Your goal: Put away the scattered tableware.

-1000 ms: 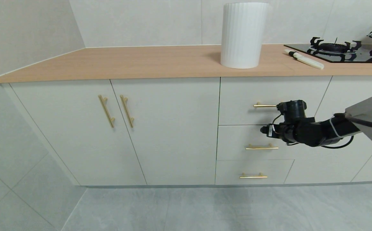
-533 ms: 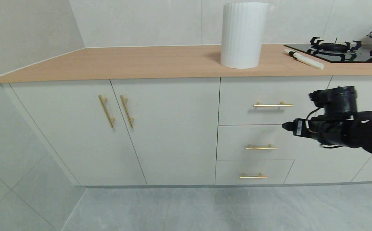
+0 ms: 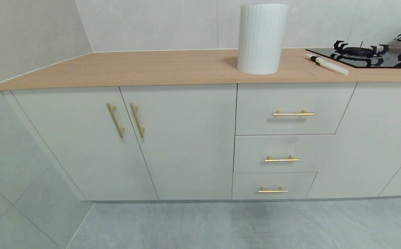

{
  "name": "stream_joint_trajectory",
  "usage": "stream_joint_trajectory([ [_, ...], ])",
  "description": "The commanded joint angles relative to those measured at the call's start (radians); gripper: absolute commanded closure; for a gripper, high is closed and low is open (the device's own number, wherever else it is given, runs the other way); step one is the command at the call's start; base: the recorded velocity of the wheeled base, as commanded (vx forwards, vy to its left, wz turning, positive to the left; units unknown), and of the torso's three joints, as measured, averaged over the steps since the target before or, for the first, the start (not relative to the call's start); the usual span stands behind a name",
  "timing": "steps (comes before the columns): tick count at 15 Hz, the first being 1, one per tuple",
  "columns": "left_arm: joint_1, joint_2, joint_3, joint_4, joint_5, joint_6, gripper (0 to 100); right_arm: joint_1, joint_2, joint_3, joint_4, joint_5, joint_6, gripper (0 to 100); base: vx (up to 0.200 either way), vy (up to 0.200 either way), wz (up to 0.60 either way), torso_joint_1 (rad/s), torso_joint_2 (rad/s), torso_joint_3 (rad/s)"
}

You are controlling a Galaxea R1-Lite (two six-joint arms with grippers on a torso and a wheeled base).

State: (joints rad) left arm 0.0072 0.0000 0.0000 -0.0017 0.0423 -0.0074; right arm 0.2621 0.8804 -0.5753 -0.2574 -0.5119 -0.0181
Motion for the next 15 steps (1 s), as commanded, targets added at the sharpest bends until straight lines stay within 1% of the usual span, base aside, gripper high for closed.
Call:
stream_joint_trajectory([
  [1, 0.0, 0.0, 0.0, 0.0, 0.001, 0.0, 0, -0.041, -0.39, 0.127, 0.103, -0.151, -0.097, 0, 0.0, 0.0, 0.0, 0.0, 0.0, 0.0],
  [2, 0.0, 0.0, 0.0, 0.0, 0.001, 0.0, 0, -0.119, -0.469, 0.141, 0.159, -0.146, -0.1, 0, 0.0, 0.0, 0.0, 0.0, 0.0, 0.0],
  [3, 0.0, 0.0, 0.0, -0.001, 0.001, 0.0, 0, -0.133, -0.483, 0.146, 0.168, -0.145, -0.103, 0, 0.0, 0.0, 0.0, 0.0, 0.0, 0.0],
  [4, 0.0, 0.0, 0.0, 0.0, 0.001, 0.0, 0, -0.212, -0.614, 0.198, 0.208, -0.112, -0.112, 0, 0.0, 0.0, 0.0, 0.0, 0.0, 0.0],
  [5, 0.0, 0.0, 0.0, -0.001, 0.001, 0.0, 0, -0.23, -0.647, 0.212, 0.21, -0.103, -0.112, 0, 0.0, 0.0, 0.0, 0.0, 0.0, 0.0],
  [6, 0.0, 0.0, 0.0, 0.0, 0.001, 0.0, 0, -0.262, -0.724, 0.253, 0.21, -0.082, -0.125, 0, 0.0, 0.0, 0.0, 0.0, 0.0, 0.0],
  [8, 0.0, 0.0, 0.0, 0.0, 0.001, 0.0, 0, -0.277, -0.824, 0.307, 0.21, -0.077, -0.149, 0, 0.0, 0.0, 0.0, 0.0, 0.0, 0.0],
  [10, 0.0, 0.0, 0.0, 0.0, 0.001, 0.0, 0, -0.268, -0.874, 0.361, 0.208, -0.031, -0.155, 0, 0.0, 0.0, 0.0, 0.0, 0.0, 0.0],
  [11, 0.0, 0.0, 0.0, 0.0, 0.001, 0.0, 0, -0.268, -0.88, 0.423, 0.191, 0.076, -0.129, 0, 0.0, 0.0, 0.0, 0.0, 0.0, 0.0],
  [13, 0.0, 0.0, 0.0, 0.0, 0.001, 0.0, 0, -0.268, -0.88, 0.506, 0.182, 0.245, -0.054, 0, 0.0, 0.0, 0.0, 0.0, 0.0, 0.0],
  [14, 0.0, 0.0, 0.0, 0.0, 0.001, 0.0, 0, -0.268, -0.88, 0.554, 0.176, 0.312, -0.036, 0, 0.0, 0.0, 0.0, 0.0, 0.0, 0.0],
  [15, 0.0, 0.0, 0.0, 0.0, 0.001, 0.0, 0, -0.268, -0.88, 0.575, 0.181, 0.331, -0.034, 0, 0.0, 0.0, 0.0, 0.0, 0.0, 0.0],
])
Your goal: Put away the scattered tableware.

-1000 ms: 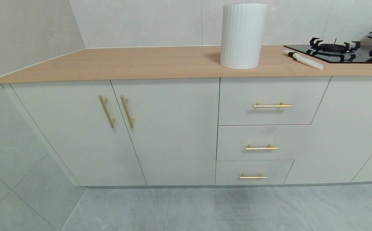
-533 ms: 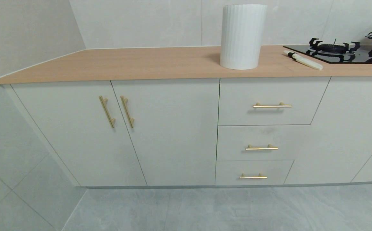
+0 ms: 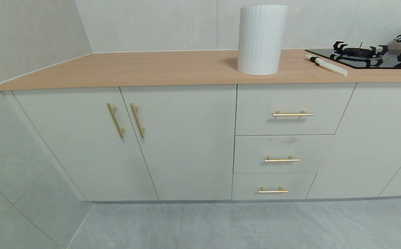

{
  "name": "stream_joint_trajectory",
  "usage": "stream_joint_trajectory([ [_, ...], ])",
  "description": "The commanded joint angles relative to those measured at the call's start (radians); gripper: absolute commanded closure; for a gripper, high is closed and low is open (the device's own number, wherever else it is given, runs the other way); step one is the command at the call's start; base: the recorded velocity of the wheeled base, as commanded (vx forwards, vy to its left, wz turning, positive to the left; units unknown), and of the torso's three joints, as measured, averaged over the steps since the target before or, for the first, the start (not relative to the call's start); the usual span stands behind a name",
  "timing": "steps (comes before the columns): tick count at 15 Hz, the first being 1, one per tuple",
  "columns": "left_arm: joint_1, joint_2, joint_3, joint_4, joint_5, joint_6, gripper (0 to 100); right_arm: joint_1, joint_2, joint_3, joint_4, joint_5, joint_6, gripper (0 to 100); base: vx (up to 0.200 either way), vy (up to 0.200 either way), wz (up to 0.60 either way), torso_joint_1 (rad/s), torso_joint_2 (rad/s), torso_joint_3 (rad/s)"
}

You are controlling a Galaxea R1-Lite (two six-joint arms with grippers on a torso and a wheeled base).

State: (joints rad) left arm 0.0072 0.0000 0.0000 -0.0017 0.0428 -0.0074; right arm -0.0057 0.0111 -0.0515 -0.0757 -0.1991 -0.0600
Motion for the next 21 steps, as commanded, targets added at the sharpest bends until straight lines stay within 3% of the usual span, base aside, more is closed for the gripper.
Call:
stream_joint_trajectory([
  [1, 0.0, 0.0, 0.0, 0.0, 0.0, 0.0, 0, 0.0, -0.011, 0.051, -0.001, 0.018, 0.008, 0, 0.0, 0.0, 0.0, 0.0, 0.0, 0.0],
  [3, 0.0, 0.0, 0.0, 0.0, 0.0, 0.0, 0, 0.001, -0.01, 0.051, 0.027, 0.073, 0.037, 0, 0.0, 0.0, 0.0, 0.0, 0.0, 0.0],
  [7, 0.0, 0.0, 0.0, 0.0, 0.0, 0.011, 0, 0.003, -0.01, 0.051, 0.027, 0.087, 0.045, 0, 0.0, 0.0, 0.0, 0.0, 0.0, 0.0],
  [9, 0.0, 0.0, 0.0, 0.0, 0.0, 0.004, 0, 0.004, -0.01, 0.045, 0.105, 0.167, 0.048, 0, 0.0, 0.0, 0.0, 0.0, 0.0, 0.0],
  [17, 0.0, 0.0, 0.0, 0.0, 0.0, 0.009, 0, 0.004, -0.011, 0.048, 0.077, 0.181, 0.049, 0, 0.0, 0.0, 0.0, 0.0, 0.0, 0.0],
  [21, 0.0, 0.0, 0.0, 0.0, 0.0, 0.006, 0, 0.004, -0.011, 0.048, 0.079, 0.181, 0.049, 0, 0.2, 0.0, 0.0, 0.001, 0.0, 0.005],
])
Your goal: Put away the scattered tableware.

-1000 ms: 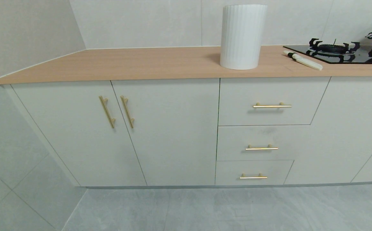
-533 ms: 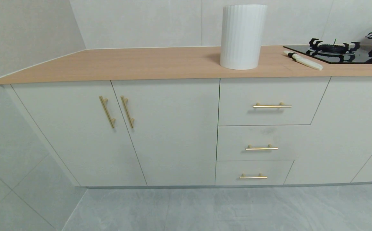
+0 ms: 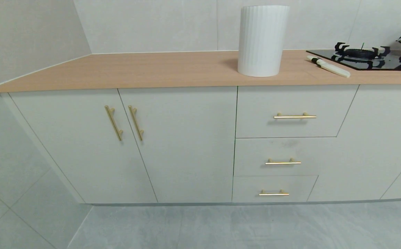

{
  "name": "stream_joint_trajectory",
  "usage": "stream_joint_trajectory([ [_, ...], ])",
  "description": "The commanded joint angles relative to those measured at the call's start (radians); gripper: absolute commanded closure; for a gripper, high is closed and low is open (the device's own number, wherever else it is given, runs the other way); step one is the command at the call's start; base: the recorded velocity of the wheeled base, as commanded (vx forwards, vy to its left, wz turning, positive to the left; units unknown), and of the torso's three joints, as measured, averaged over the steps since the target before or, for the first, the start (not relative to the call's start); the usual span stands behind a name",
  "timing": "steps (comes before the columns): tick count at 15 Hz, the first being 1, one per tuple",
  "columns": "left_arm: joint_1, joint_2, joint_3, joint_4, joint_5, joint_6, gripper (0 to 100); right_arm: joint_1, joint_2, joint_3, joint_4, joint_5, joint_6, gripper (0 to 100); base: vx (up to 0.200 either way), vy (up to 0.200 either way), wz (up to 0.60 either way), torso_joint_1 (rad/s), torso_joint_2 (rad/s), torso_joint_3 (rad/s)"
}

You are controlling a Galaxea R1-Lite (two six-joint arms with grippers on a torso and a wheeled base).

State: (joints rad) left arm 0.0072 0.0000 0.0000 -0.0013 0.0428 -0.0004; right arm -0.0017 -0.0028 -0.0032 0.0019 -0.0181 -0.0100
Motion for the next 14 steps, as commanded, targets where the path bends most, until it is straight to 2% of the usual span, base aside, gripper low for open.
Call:
stream_joint_trajectory([
  [1, 0.0, 0.0, 0.0, 0.0, 0.0, -0.001, 0, 0.0, 0.003, 0.0, 0.001, 0.0, -0.001, 0, 0.2, 0.0, 0.0, 0.012, 0.0, 0.002],
  [14, 0.0, 0.0, 0.0, 0.0, 0.0, -0.003, 0, 0.0, 0.003, 0.0, 0.001, 0.0, -0.001, 0, 0.2, 0.0, 0.0, 0.005, 0.0, 0.003],
])
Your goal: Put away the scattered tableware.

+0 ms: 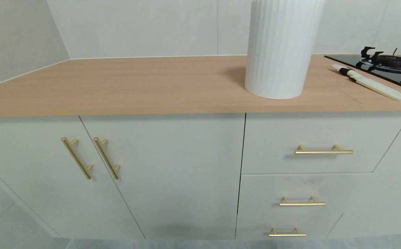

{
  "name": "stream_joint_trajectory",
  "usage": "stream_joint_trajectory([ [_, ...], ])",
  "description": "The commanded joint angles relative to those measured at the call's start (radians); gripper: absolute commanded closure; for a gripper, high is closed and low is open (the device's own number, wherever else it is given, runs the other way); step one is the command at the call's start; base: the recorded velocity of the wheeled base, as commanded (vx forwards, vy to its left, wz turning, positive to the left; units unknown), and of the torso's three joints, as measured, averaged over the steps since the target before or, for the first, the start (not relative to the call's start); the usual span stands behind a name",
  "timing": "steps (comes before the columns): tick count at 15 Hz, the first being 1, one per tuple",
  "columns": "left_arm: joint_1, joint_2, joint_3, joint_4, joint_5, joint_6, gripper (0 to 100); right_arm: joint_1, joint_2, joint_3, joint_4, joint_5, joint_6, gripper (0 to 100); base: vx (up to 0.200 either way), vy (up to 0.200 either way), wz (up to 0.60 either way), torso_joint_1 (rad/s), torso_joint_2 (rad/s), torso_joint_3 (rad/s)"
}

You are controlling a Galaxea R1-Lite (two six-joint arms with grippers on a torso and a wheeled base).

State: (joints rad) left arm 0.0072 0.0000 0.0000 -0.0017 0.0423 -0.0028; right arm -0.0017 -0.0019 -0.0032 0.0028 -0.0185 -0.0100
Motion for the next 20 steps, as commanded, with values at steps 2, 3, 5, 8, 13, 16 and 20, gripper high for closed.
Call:
stream_joint_trajectory([
  [2, 0.0, 0.0, 0.0, -0.001, 0.001, 0.0, 0, 0.0, 0.002, 0.0, 0.0, 0.0, -0.001, 0, 0.2, 0.0, 0.0, 0.002, 0.0, 0.002],
  [3, 0.0, 0.0, 0.0, 0.0, 0.001, 0.0, 0, 0.0, 0.002, 0.0, 0.0, 0.0, -0.001, 0, 0.2, 0.0, 0.0, -0.002, 0.0, 0.002],
  [5, 0.0, 0.0, 0.0, 0.0, 0.001, -0.002, 0, 0.0, 0.002, 0.0, -0.001, 0.0, -0.001, 0, 0.2, 0.0, 0.0, 0.002, 0.0, -0.002],
  [8, 0.0, 0.0, 0.0, 0.0, 0.001, -0.002, 0, 0.0, 0.002, 0.0, 0.0, 0.0, -0.001, 0, 0.0, 0.0, 0.0, 0.0, 0.0, 0.0],
  [13, 0.0, 0.0, 0.0, 0.0, 0.001, 0.0, 0, 0.0, 0.002, 0.0, -0.001, 0.0, -0.001, 0, 0.0, 0.0, 0.0, 0.0, 0.0, 0.0],
  [16, 0.0, 0.0, 0.0, 0.0, 0.001, 0.003, 0, 0.0, 0.002, 0.0, -0.001, 0.0, -0.001, 0, 0.0, -0.133, 0.0, 0.013, 0.0, 0.002],
  [20, 0.0, 0.0, 0.0, 0.0, -0.001, 0.001, 0, 0.0, 0.002, 0.0, 0.0, 0.0, -0.001, 0, 0.0, -0.2, 0.0, 0.002, 0.0, 0.001],
])
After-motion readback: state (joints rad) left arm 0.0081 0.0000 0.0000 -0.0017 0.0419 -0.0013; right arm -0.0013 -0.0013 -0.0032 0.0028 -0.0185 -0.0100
